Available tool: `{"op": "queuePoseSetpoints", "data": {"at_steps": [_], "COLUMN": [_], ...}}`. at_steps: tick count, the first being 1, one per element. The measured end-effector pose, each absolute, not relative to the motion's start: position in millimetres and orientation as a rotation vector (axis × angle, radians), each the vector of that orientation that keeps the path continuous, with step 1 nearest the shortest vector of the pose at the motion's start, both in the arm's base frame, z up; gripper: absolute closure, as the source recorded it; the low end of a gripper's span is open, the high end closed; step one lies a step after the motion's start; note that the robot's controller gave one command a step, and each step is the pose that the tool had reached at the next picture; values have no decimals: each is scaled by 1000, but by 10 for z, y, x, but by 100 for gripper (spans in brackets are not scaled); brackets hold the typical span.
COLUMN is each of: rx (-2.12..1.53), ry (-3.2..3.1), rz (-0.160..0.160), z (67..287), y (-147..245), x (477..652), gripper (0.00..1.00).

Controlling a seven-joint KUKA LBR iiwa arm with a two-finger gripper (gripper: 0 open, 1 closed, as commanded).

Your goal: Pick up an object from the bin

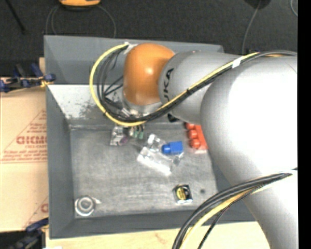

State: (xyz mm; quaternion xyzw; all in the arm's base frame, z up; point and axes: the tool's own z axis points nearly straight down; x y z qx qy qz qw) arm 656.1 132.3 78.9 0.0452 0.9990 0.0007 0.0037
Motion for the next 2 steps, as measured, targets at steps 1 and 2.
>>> {"op": "queuePoseSetpoints", "data": {"at_steps": [1,2], "rx": [147,149], "ry": [3128,3130], "rz": [5,5], "z": [1336,1615], "y": [1322,1323], "x": [6590,6609], "gripper": [100,100]}}
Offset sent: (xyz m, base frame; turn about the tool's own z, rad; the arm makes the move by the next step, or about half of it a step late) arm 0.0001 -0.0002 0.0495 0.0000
